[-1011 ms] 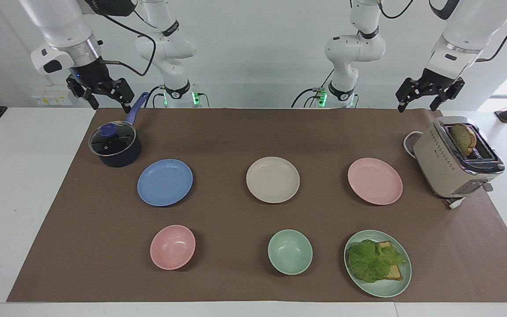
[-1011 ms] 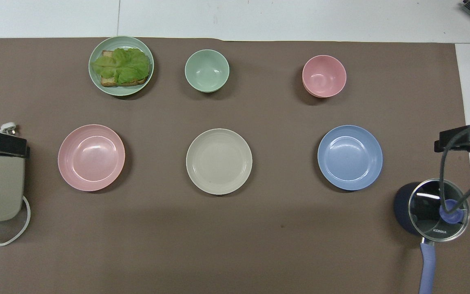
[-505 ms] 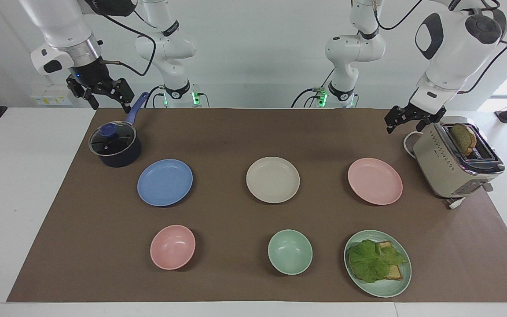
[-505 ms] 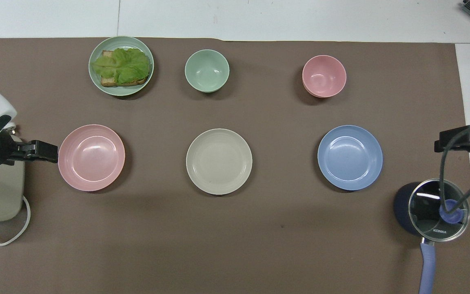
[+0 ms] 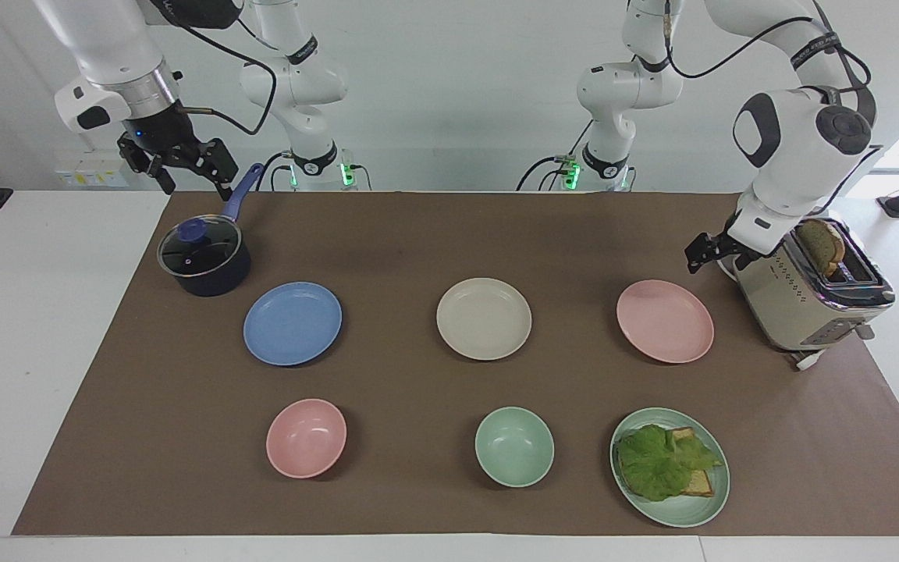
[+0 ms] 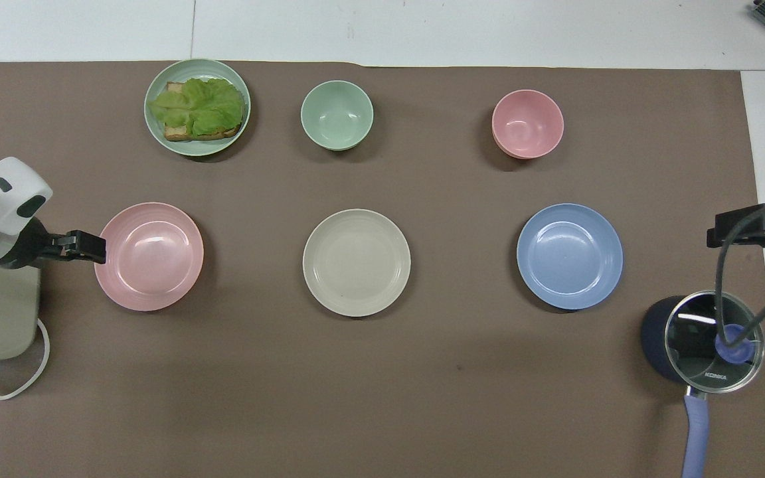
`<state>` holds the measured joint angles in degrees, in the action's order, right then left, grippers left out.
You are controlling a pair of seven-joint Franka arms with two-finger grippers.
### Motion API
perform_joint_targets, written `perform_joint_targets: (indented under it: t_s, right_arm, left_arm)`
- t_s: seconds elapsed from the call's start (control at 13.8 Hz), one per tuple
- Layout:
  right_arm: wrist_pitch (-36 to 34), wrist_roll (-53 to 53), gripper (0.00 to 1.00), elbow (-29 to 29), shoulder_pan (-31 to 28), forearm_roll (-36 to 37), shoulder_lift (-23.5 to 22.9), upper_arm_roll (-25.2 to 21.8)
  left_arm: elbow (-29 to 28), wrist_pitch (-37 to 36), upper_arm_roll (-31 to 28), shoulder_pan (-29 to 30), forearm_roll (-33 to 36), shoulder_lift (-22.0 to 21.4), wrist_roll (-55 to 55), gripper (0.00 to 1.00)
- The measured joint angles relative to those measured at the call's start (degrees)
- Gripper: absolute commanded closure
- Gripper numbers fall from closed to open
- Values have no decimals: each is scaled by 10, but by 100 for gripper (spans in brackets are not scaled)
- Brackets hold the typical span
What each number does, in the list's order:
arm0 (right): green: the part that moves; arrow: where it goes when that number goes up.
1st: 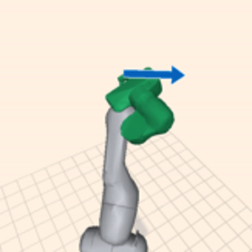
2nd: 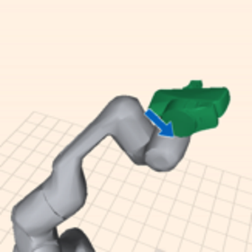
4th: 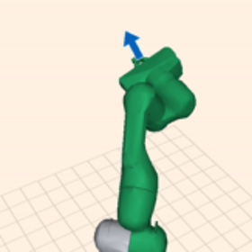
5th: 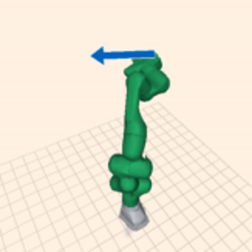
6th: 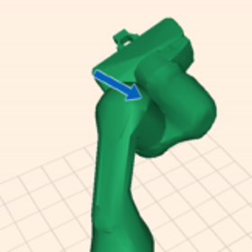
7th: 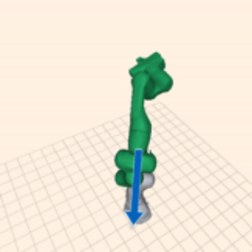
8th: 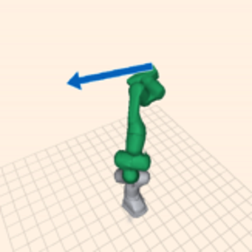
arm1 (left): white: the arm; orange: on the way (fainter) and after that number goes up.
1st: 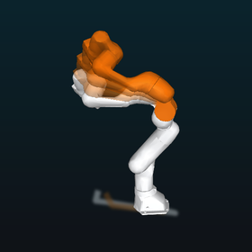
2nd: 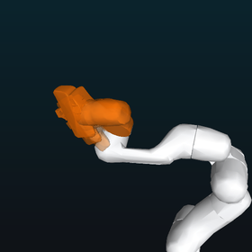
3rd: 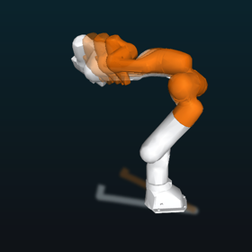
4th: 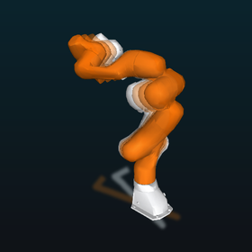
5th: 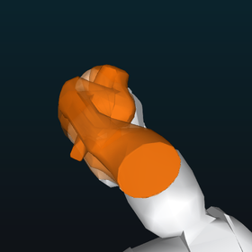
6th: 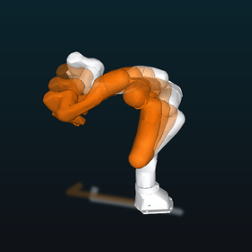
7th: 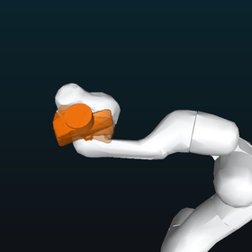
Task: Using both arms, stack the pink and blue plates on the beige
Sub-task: 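Move the left gripper toward the rim of the pink plate, then close the left gripper on the pink plate's rim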
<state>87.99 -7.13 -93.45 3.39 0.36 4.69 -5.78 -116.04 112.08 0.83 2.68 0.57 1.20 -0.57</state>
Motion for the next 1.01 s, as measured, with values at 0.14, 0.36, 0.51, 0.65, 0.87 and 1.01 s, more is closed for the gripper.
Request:
perform_joint_targets:
  t_s: [0.14, 0.36, 0.51, 0.65, 0.87, 1.01]
  right_arm:
    - [0, 0, 0, 0, 0, 0, 0, 0]
    - [0, 0, 0, 0, 0, 0, 0, 0]
    - [0, 0, 0, 0, 0, 0, 0, 0]
    - [0, 0, 0, 0, 0, 0, 0, 0]
    - [0, 0, 0, 0, 0, 0, 0, 0]
    - [0, 0, 0, 0, 0, 0, 0, 0]
  left_arm:
    - [-11, 40, 0, 1, 0, 27, 0, 0]
    - [-18, 84, -1, 14, 0, 64, 0, 0]
    - [-23, 111, -1, 23, 0, 81, 1, 0]
    - [-25, 117, -1, 36, 0, 88, 1, 0]
    - [-34, 122, -1, 39, 0, 93, 1, 0]
    - [-44, 124, 1, 39, 0, 97, 2, 0]
